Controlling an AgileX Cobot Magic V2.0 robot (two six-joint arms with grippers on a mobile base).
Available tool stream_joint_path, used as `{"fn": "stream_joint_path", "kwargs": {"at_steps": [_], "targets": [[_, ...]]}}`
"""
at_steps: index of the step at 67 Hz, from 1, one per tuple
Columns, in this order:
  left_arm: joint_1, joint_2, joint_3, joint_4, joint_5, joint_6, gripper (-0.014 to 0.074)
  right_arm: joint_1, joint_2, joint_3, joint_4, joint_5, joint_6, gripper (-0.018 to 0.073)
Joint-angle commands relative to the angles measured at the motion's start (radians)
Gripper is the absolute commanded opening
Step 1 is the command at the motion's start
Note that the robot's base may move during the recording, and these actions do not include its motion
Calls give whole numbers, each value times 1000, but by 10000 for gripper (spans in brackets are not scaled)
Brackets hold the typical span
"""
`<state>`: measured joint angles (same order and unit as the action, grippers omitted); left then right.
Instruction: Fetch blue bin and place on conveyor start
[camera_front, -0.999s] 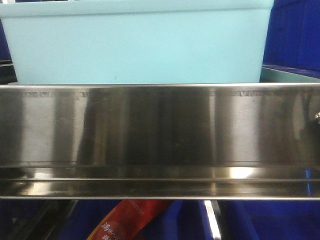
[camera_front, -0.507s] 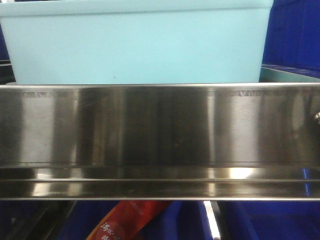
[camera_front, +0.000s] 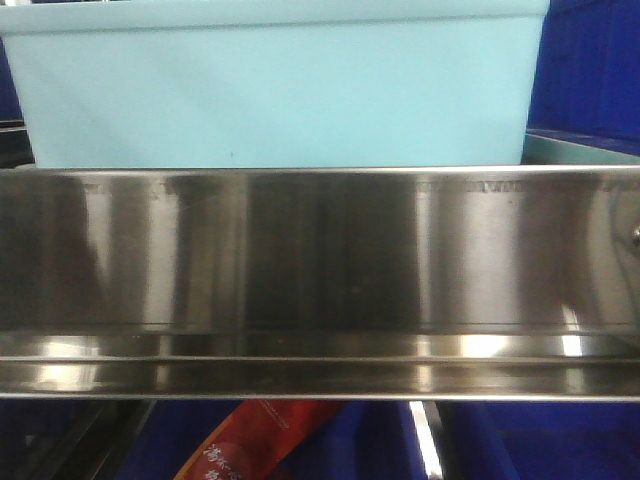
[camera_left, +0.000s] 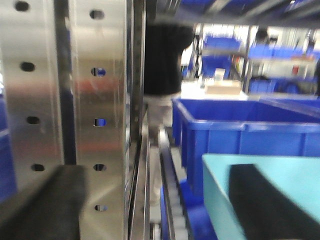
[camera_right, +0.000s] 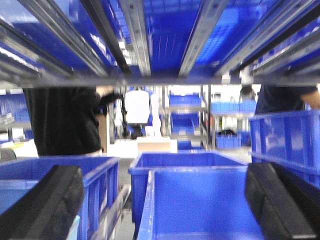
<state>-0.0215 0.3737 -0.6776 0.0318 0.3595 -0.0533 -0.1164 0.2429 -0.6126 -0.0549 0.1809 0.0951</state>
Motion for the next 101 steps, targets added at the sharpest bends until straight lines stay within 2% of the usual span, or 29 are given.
{"fn": "stream_joint_path", "kwargs": {"at_steps": [1,8,13,17,22,29,40,54,61,74,97,101], "targets": [[-56,72,-55,1,-1,2,575,1,71,-51,-1,-3,-7,568],[-174,164,-127,3,42,2,569,12,160,-119,26,24,-7,568],[-248,241,-189,3,91,2,569,49,223,-177,42,75,-7,568],[-315,308,-239,3,128,2,569,98,291,-228,42,127,-7,568],[-367,385,-296,3,157,2,569,175,362,-290,42,191,-7,568],[-403,502,-374,3,195,2,569,294,474,-376,42,281,-18,568],[-390,701,-538,1,318,-2,569,438,691,-564,42,499,-18,568],[-315,943,-803,-8,595,-37,569,442,1005,-876,31,802,44,568],[-280,1037,-882,-8,665,-37,569,435,1141,-994,29,902,56,568],[-238,1164,-900,-12,671,-37,569,426,1322,-1063,29,942,87,568],[-235,1316,-900,-45,664,-37,569,426,1522,-1063,42,913,101,568],[-235,1324,-900,-56,664,-37,569,426,1535,-1063,42,904,101,544]]}}
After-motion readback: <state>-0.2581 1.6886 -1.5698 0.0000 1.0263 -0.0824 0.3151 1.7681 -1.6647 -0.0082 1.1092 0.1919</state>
